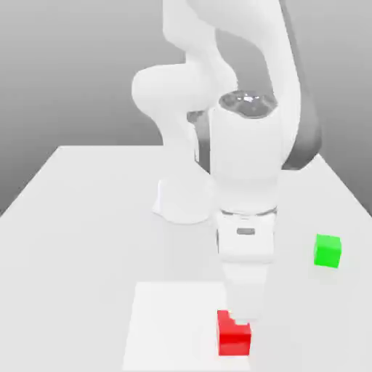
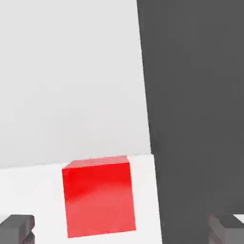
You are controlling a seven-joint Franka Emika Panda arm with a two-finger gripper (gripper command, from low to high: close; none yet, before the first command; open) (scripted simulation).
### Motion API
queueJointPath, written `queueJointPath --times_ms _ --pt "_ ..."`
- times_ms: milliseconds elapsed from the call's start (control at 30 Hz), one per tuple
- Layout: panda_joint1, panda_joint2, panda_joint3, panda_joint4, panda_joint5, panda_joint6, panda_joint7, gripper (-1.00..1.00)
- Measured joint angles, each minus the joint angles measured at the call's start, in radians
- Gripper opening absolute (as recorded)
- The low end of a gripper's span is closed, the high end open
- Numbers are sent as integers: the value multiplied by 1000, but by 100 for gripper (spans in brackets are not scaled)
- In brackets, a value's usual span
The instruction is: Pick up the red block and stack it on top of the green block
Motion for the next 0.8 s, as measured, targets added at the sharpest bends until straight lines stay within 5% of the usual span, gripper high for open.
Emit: queueJointPath --times_ms 100,133,367,533,800 --pt "-29 106 39 14 41 86 -41 0" --pt "-41 141 53 19 54 114 -51 -100" --pt "-44 148 57 21 57 118 -55 -100" --pt "-14 -7 15 -5 -16 -10 -2 -100" --pt "296 -198 219 -148 -40 -60 -208 -100"
